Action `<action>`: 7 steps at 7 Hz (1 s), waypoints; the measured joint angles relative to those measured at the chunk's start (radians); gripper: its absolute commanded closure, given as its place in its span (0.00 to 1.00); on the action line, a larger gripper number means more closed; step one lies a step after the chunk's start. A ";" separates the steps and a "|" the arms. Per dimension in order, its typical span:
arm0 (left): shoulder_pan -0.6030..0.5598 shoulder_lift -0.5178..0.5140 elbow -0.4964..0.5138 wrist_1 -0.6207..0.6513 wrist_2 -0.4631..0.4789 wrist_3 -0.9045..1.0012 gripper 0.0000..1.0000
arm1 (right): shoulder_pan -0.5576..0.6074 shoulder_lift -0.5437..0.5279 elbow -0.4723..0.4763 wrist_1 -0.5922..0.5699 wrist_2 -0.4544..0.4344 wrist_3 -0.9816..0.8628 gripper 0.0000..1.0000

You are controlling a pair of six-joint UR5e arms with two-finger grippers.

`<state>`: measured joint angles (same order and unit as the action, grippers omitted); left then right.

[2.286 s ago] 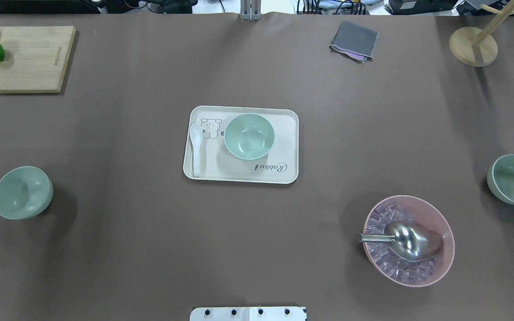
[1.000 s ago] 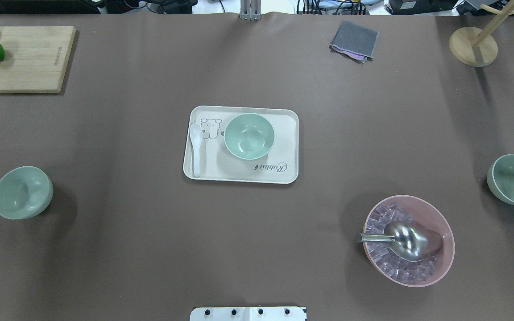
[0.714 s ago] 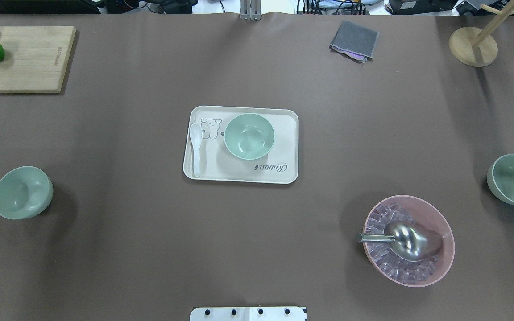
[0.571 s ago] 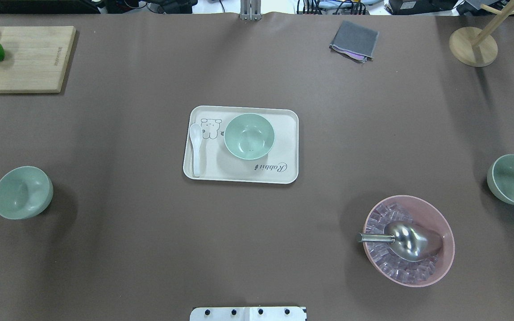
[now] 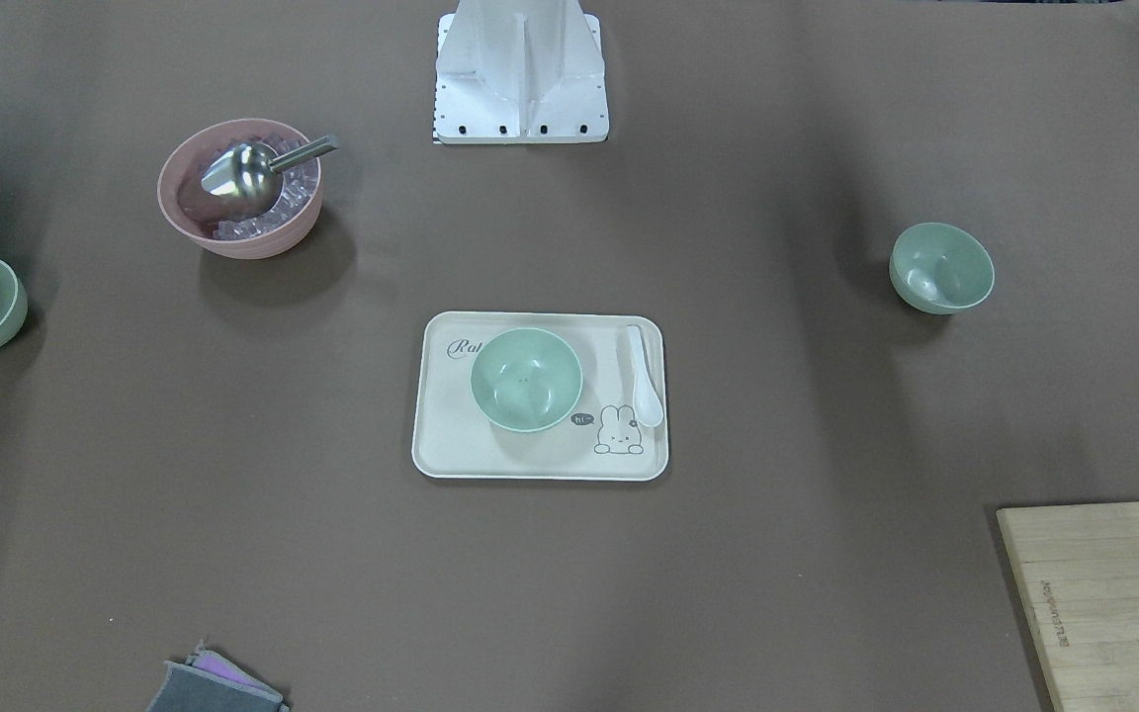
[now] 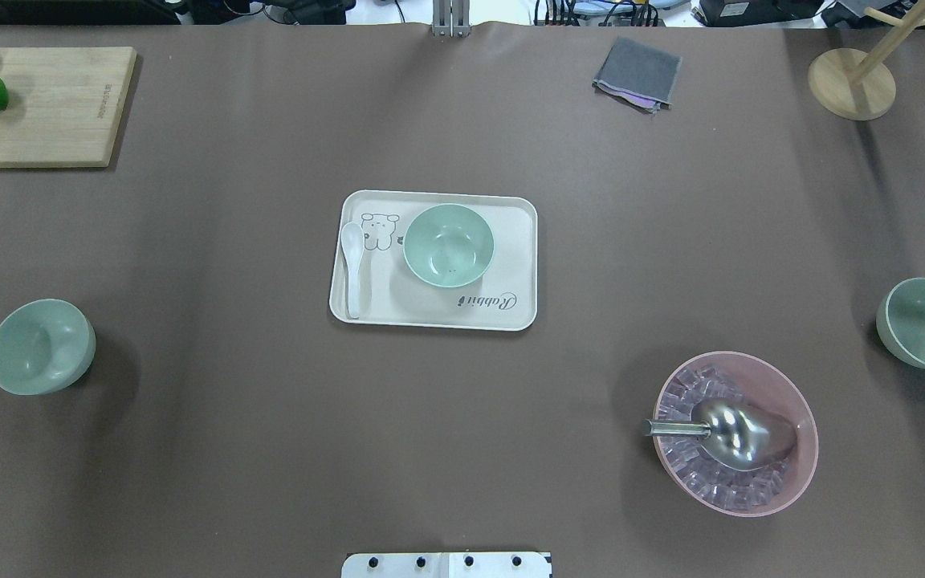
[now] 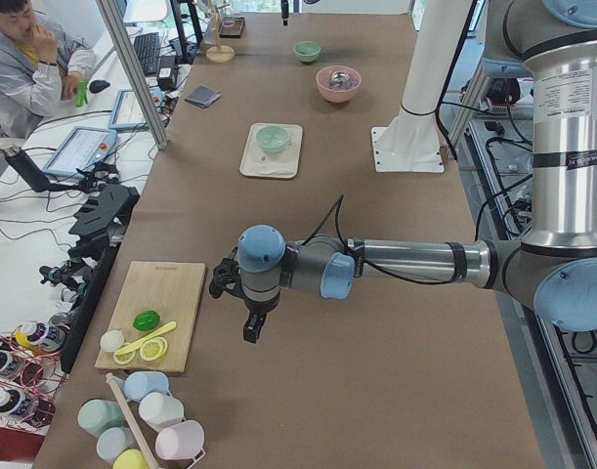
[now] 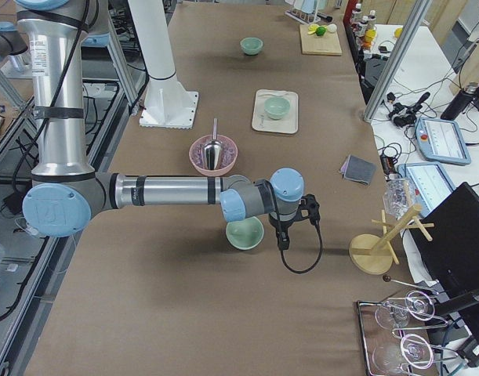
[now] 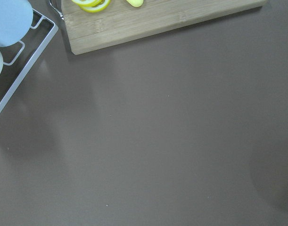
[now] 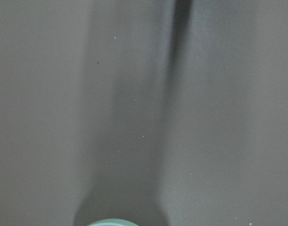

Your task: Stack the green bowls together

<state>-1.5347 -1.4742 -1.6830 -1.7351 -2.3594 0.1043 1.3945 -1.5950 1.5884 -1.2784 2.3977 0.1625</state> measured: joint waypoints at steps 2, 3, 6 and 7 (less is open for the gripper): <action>0.001 -0.002 -0.002 -0.001 -0.001 -0.012 0.02 | -0.082 -0.081 -0.006 0.155 -0.039 0.090 0.04; 0.001 -0.006 -0.004 -0.002 -0.002 -0.022 0.02 | -0.120 -0.101 -0.008 0.193 -0.066 0.126 0.06; 0.001 -0.024 -0.011 -0.005 -0.003 -0.053 0.02 | -0.184 -0.111 -0.047 0.214 -0.103 0.151 0.40; 0.001 -0.027 -0.015 -0.003 -0.006 -0.056 0.02 | -0.195 -0.109 -0.063 0.214 -0.104 0.154 0.88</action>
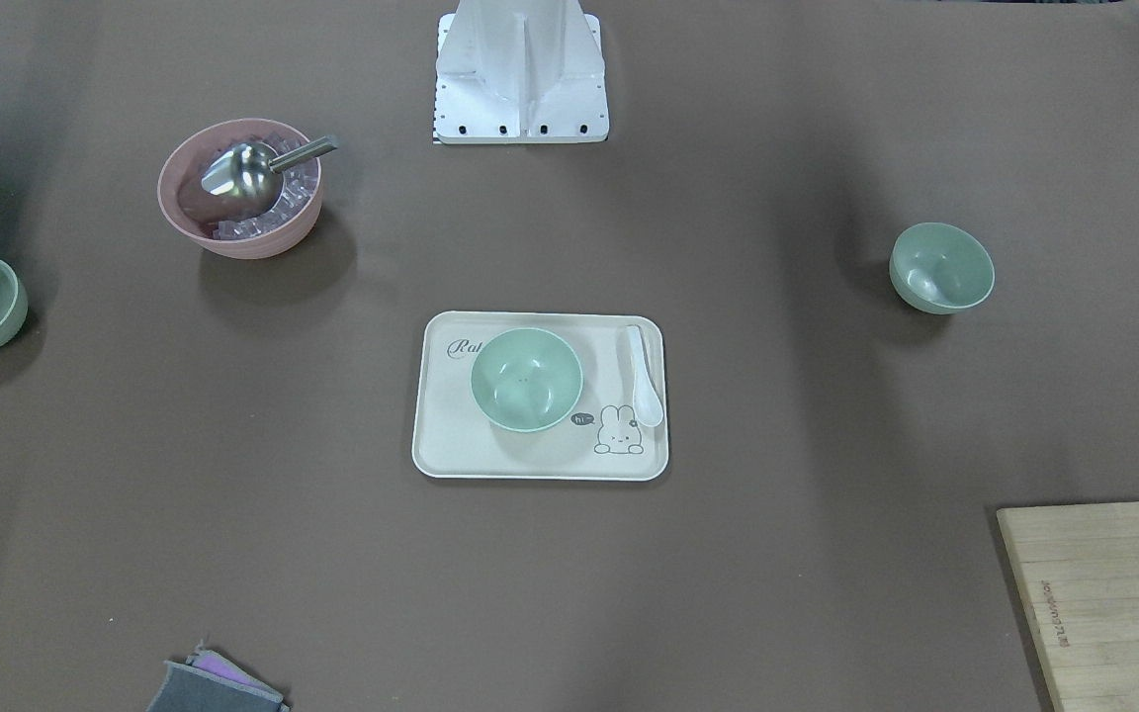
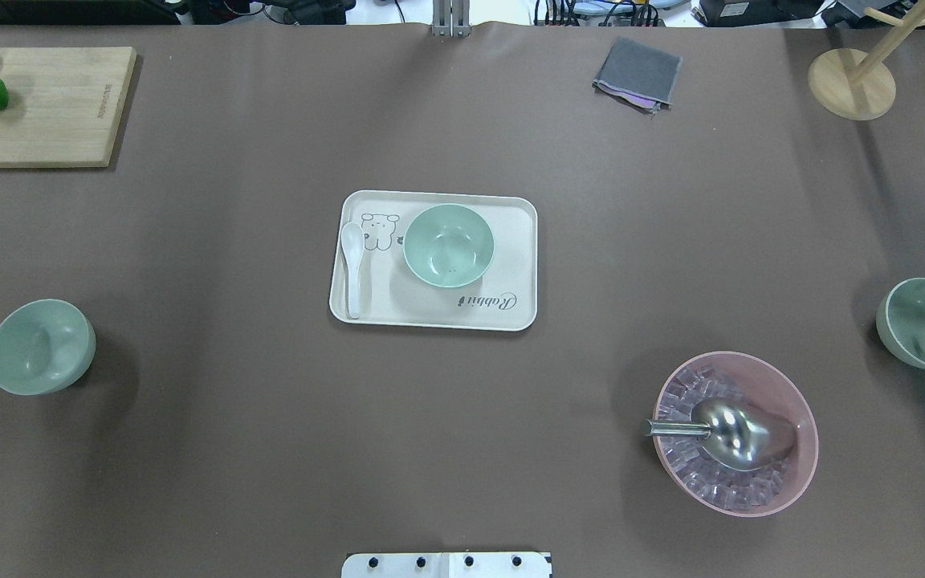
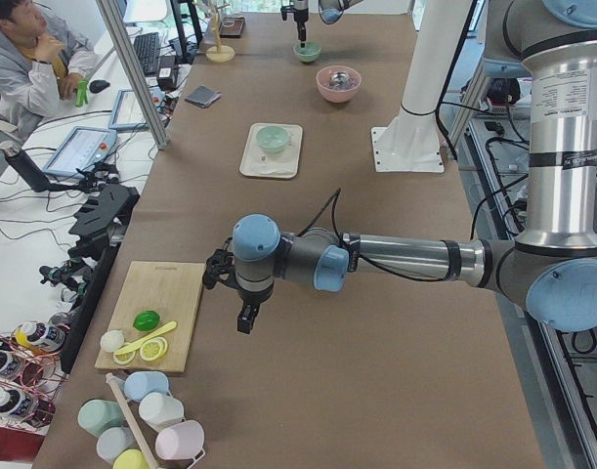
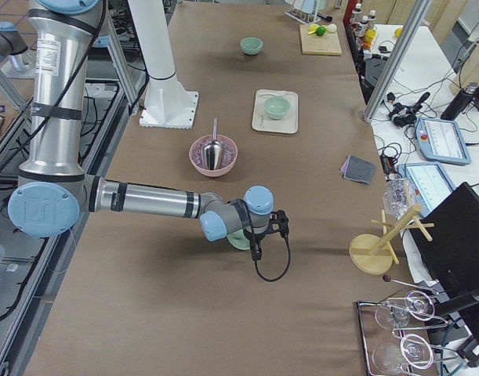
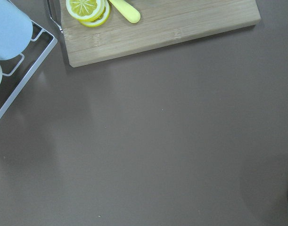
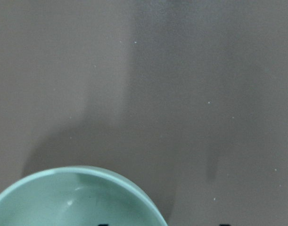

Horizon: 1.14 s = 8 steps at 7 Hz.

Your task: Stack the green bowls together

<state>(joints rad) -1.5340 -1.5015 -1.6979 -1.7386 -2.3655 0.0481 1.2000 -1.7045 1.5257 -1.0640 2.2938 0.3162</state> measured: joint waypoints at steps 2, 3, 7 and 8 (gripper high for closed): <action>0.000 -0.008 -0.008 0.002 -0.021 -0.017 0.02 | -0.008 0.011 -0.017 -0.001 0.006 0.004 1.00; 0.000 -0.019 -0.006 0.003 -0.025 -0.023 0.02 | -0.011 0.016 -0.023 -0.002 0.009 0.004 1.00; 0.090 -0.038 -0.026 -0.030 -0.031 -0.232 0.02 | 0.004 0.075 0.052 -0.060 0.092 0.118 1.00; 0.166 -0.040 -0.041 -0.095 -0.030 -0.383 0.02 | 0.000 0.145 0.084 -0.100 0.101 0.262 1.00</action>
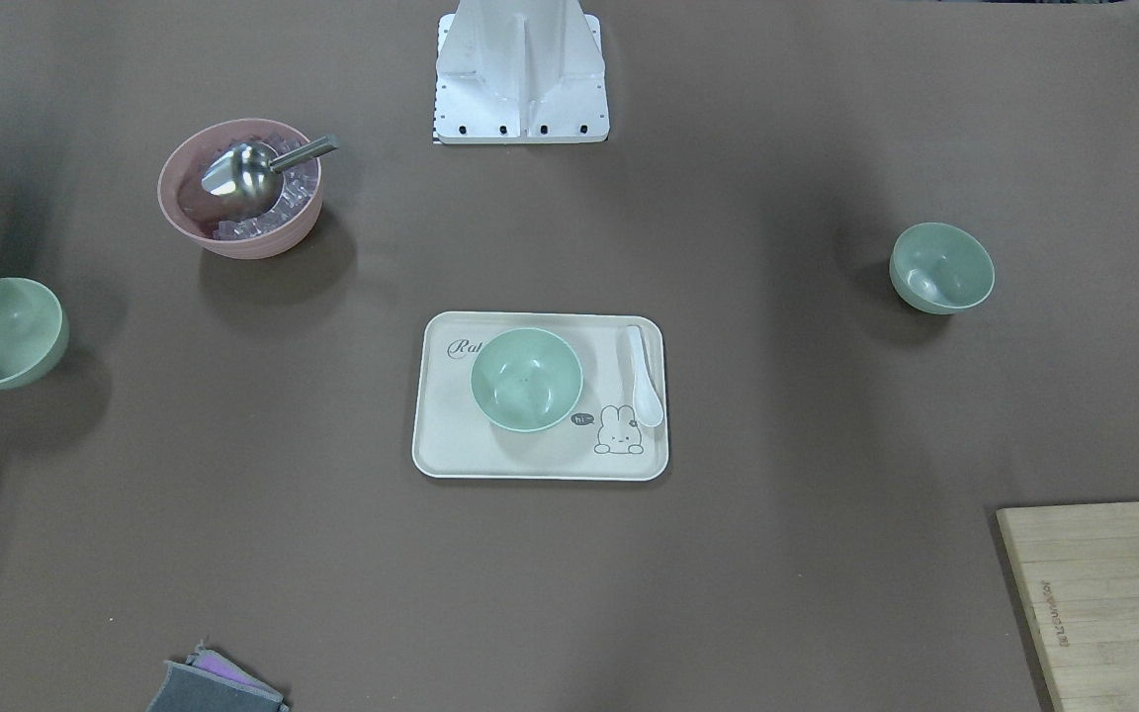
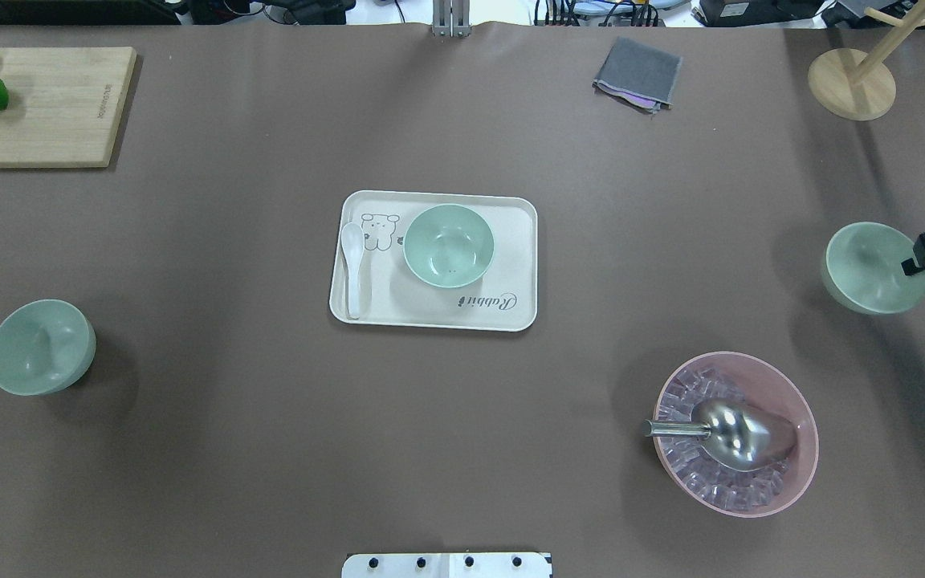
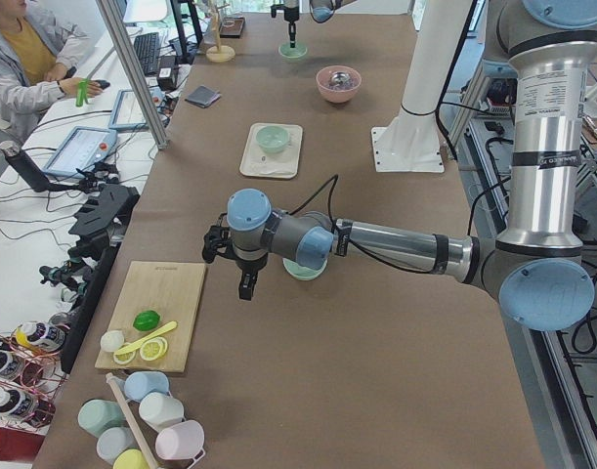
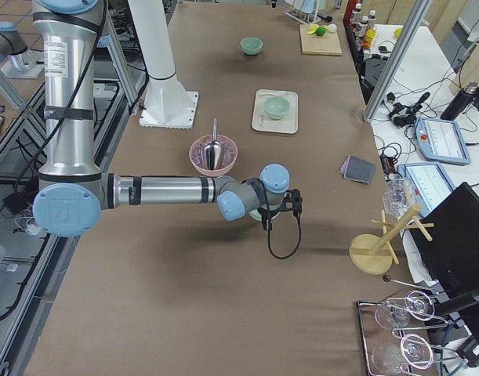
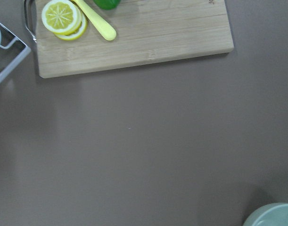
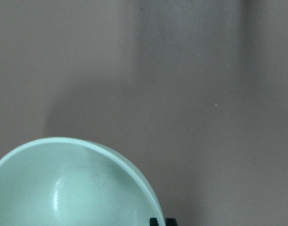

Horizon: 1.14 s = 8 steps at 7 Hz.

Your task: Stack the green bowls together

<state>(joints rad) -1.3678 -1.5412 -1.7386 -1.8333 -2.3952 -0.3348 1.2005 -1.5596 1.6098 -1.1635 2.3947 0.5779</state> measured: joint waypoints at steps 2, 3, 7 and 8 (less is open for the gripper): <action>0.115 0.003 -0.007 -0.124 0.008 -0.244 0.02 | -0.084 0.178 0.021 -0.029 0.002 0.345 1.00; 0.157 0.012 -0.003 -0.145 0.019 -0.289 0.02 | -0.160 0.281 0.025 -0.032 -0.014 0.544 1.00; 0.392 0.087 0.023 -0.279 0.155 -0.318 0.03 | -0.366 0.496 0.025 -0.045 -0.143 0.868 1.00; 0.417 0.098 0.032 -0.314 0.174 -0.320 0.03 | -0.403 0.533 0.022 -0.063 -0.176 0.895 1.00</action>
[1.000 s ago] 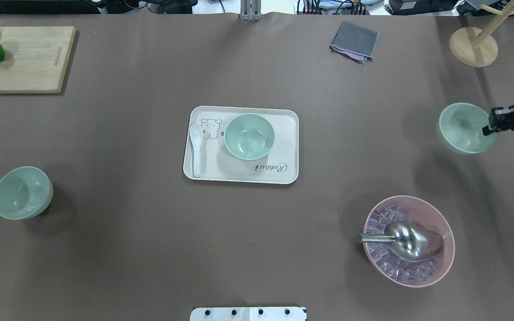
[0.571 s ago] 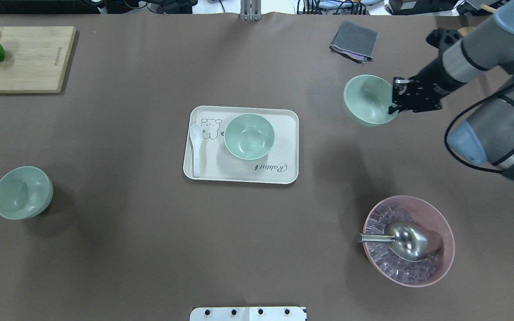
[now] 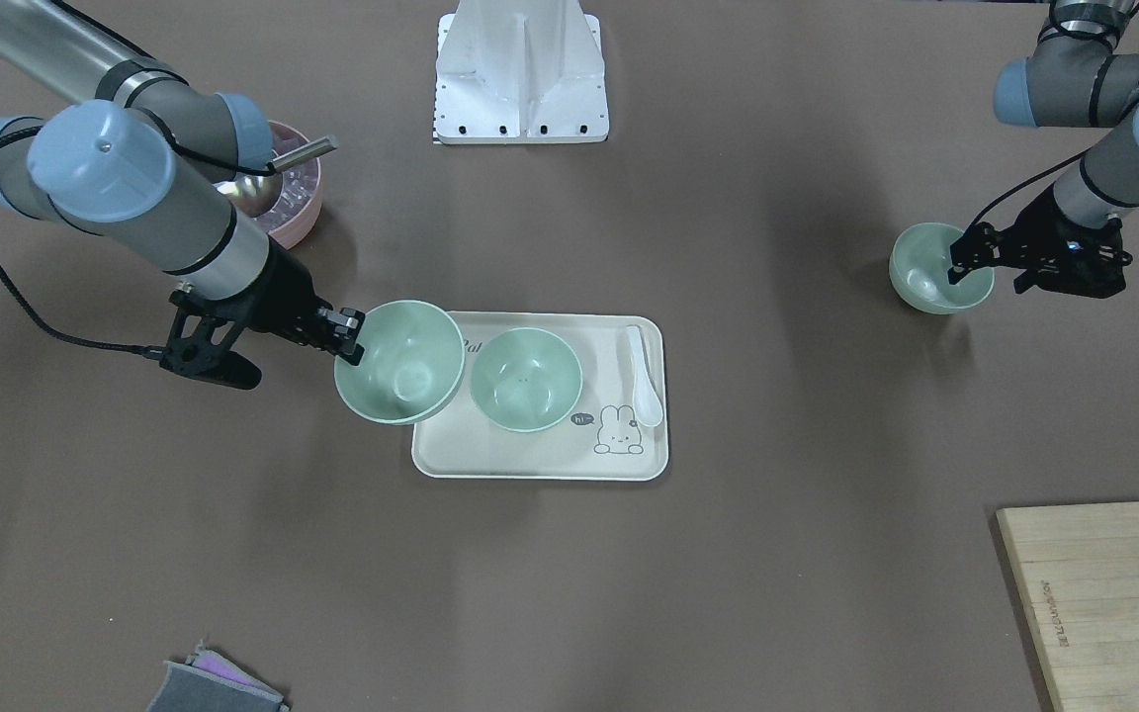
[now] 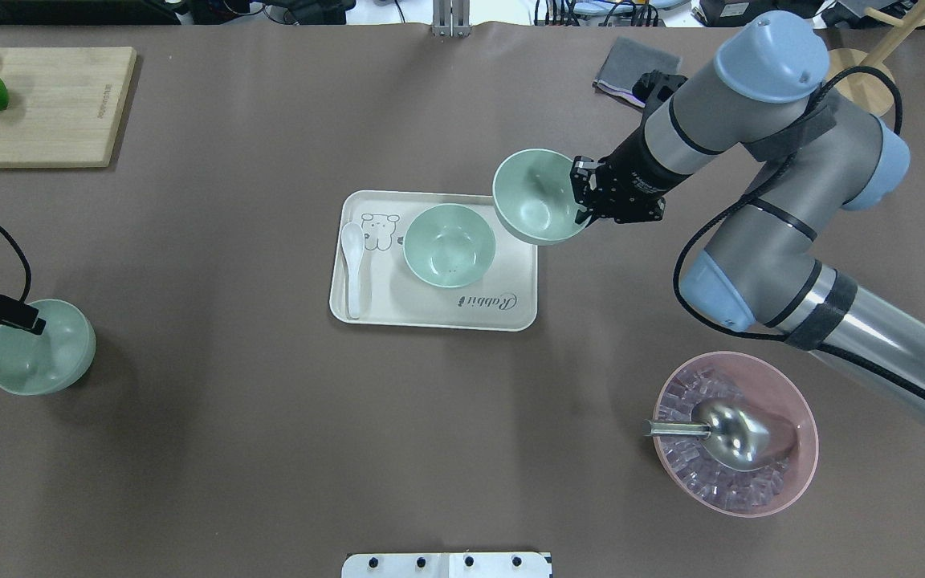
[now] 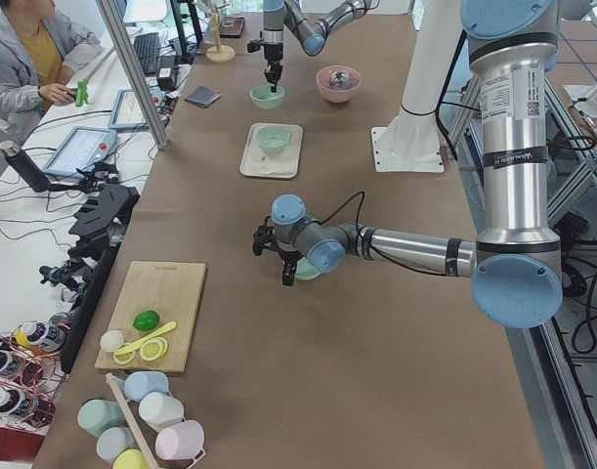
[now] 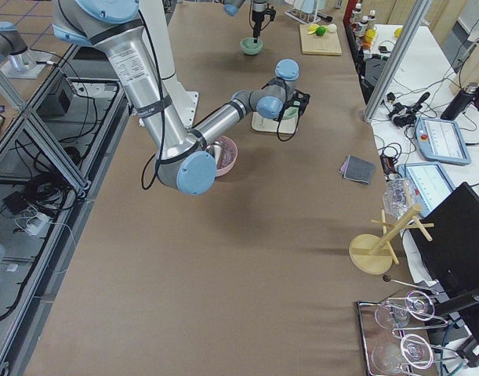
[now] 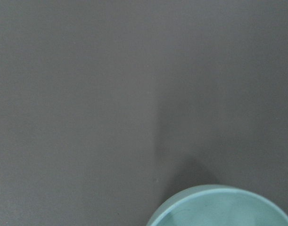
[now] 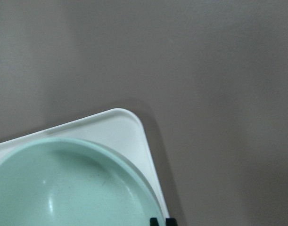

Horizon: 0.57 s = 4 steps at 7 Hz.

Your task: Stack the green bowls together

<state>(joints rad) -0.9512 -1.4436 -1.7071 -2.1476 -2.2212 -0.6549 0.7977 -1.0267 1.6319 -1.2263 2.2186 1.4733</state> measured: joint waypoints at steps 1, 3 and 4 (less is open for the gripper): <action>0.009 0.004 0.003 -0.013 0.007 0.000 0.17 | -0.037 0.036 -0.004 -0.012 -0.041 0.049 1.00; 0.014 0.009 0.008 -0.018 0.008 -0.001 1.00 | -0.088 0.090 -0.023 -0.018 -0.110 0.118 1.00; 0.015 0.012 0.009 -0.019 0.005 -0.001 1.00 | -0.097 0.109 -0.040 -0.017 -0.122 0.131 1.00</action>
<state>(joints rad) -0.9366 -1.4318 -1.6984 -2.1663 -2.2165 -0.6557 0.7008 -0.9181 1.5920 -1.2430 2.0968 1.6039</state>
